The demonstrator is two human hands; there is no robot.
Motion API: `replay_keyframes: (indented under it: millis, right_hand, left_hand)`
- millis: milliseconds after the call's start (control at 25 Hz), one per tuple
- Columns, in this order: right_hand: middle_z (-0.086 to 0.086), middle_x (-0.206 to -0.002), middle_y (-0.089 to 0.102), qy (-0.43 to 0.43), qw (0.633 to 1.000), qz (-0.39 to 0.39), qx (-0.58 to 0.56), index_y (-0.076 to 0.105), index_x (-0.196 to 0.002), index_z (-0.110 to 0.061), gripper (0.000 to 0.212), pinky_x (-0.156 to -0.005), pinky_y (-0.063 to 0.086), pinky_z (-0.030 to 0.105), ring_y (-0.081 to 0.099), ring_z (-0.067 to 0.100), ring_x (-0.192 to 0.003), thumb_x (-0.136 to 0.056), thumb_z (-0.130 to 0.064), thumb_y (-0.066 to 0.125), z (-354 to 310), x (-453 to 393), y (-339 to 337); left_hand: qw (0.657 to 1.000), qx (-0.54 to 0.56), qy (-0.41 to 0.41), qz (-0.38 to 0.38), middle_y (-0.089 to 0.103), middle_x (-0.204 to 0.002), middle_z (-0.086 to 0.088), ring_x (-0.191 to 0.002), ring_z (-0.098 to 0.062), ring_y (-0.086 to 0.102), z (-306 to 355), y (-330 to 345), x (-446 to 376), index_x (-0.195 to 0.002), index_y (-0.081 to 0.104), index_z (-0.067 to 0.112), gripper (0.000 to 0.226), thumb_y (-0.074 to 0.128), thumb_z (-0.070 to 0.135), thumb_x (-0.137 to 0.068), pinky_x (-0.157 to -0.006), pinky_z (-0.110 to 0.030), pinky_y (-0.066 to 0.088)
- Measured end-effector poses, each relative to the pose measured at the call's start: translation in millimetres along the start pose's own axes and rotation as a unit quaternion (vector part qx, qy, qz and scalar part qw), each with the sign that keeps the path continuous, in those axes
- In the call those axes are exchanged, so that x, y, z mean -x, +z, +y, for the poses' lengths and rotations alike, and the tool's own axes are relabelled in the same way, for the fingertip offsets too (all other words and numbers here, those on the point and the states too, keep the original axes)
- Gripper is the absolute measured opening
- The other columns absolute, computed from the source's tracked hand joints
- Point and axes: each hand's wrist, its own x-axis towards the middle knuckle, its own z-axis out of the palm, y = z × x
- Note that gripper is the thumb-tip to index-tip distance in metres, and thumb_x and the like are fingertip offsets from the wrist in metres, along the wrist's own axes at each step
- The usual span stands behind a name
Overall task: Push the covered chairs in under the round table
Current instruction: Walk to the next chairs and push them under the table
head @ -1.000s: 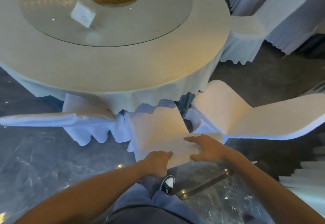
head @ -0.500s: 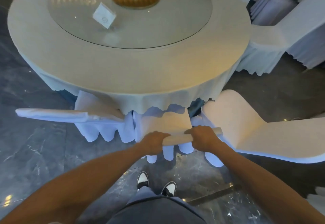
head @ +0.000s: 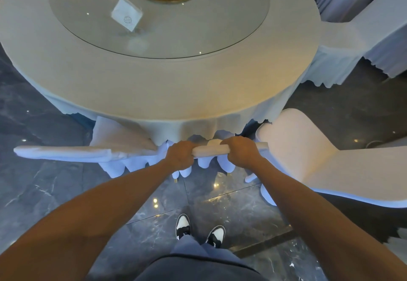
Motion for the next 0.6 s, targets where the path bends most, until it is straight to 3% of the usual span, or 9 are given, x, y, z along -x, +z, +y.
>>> replay_keyframes:
  millis: [200,320,440,600]
  right_hand:
    - [0.001,-0.099,0.070,0.014,1.000,0.023,0.013,0.066,-0.117,-0.032,0.042,-0.069,0.046,0.032,0.062,0.024,-0.088,-0.077,-0.018,0.064,3.0,-7.4,4.5]
    - [0.002,-0.103,0.069,0.011,0.999,0.024,0.018,0.064,-0.123,-0.030,0.043,-0.073,0.048,0.032,0.062,0.023,-0.089,-0.082,-0.019,0.063,5.5,-6.9,7.3]
    - [0.004,-0.108,0.070,0.011,0.999,0.043,0.004,0.062,-0.128,-0.026,0.044,-0.075,0.044,0.031,0.064,0.025,-0.093,-0.084,-0.021,0.062,10.9,-4.0,9.7]
    - [0.003,-0.104,0.071,0.017,0.997,0.040,-0.068,0.066,-0.119,-0.022,0.037,-0.075,0.049,0.033,0.064,0.025,-0.093,-0.082,-0.020,0.064,30.0,12.4,7.6]
  left_hand:
    - [1.000,-0.011,-0.011,-0.022,0.068,-0.106,-0.005,-0.090,-0.025,0.062,-3.5,-0.6,-10.4,-0.130,0.061,0.028,0.050,0.052,0.008,-0.085,-0.067,-0.031,0.040]
    - [0.998,-0.009,0.013,-0.059,0.067,-0.113,-0.005,-0.094,-0.026,0.063,-1.8,-2.5,-15.9,-0.136,0.056,0.029,0.055,0.055,0.007,-0.085,-0.071,-0.034,0.047]
    - [0.995,-0.016,0.047,-0.085,0.064,-0.116,-0.005,-0.090,-0.021,0.056,11.6,-4.4,-27.6,-0.128,0.061,0.019,0.045,0.067,0.016,-0.083,-0.070,-0.031,0.042]
    - [0.993,-0.028,0.081,-0.087,0.063,-0.124,-0.006,-0.108,-0.028,0.061,54.0,0.3,-35.9,-0.130,0.058,0.014,0.043,0.065,0.022,-0.089,-0.085,-0.035,0.048]
